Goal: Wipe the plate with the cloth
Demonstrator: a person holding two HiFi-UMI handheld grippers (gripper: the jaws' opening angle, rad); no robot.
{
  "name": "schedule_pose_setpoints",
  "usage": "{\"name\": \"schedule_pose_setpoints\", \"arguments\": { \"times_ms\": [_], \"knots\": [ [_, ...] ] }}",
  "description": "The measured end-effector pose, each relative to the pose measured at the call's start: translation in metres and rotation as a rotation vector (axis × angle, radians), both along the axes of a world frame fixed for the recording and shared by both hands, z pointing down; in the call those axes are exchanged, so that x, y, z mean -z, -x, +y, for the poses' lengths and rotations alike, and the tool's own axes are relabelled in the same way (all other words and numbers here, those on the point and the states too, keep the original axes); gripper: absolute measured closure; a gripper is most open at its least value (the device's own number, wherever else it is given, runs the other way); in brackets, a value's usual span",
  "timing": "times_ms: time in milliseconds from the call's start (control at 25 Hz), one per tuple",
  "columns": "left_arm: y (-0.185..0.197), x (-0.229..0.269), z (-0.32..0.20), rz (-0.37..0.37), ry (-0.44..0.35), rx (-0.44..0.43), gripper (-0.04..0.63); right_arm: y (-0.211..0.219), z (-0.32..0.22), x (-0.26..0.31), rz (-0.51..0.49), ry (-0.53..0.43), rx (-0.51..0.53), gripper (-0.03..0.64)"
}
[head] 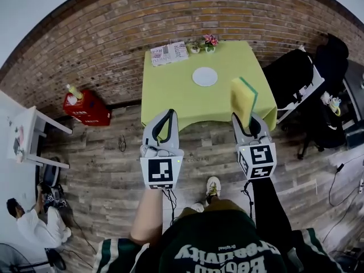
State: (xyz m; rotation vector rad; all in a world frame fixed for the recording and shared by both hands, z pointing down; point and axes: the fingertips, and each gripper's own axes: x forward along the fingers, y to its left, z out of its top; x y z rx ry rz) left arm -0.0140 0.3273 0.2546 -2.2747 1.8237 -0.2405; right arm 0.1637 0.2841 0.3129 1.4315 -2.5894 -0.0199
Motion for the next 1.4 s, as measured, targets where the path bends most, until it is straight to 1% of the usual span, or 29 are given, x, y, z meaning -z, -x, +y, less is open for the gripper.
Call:
{"name": "schedule_pose_setpoints", "arguments": {
  "times_ms": [80,200,400,520,760,960,1400],
  "knots": [
    [-0.004,0.000,-0.016,0.007,0.007,-0.010,0.588,0.003,-0.015,0.000,-0.020,0.007,0.044,0.486],
    [-0.007,0.004,-0.038,0.040,-0.006,-0.013,0.588,0.007,-0.036,0.003,-0.051,0.013,0.102,0.486],
    [-0.008,0.006,-0.070,0.054,-0.029,0.035,0.588,-0.004,-0.073,-0.003,-0.088,0.055,0.101,0.488],
    [-0.009,0.003,-0.087,0.043,-0.023,0.063,0.588,-0.007,-0.090,-0.005,-0.097,0.065,0.123,0.489],
    [-0.005,-0.010,-0.108,0.003,-0.013,0.137,0.588,-0.003,-0.108,-0.005,-0.091,0.036,0.178,0.489],
    [-0.009,-0.018,-0.120,0.004,0.024,0.133,0.588,-0.008,-0.117,-0.003,-0.097,0.020,0.178,0.488],
    [-0.010,-0.025,-0.136,0.026,0.047,0.137,0.588,-0.012,-0.130,-0.016,-0.064,0.038,0.174,0.486]
  ]
}}
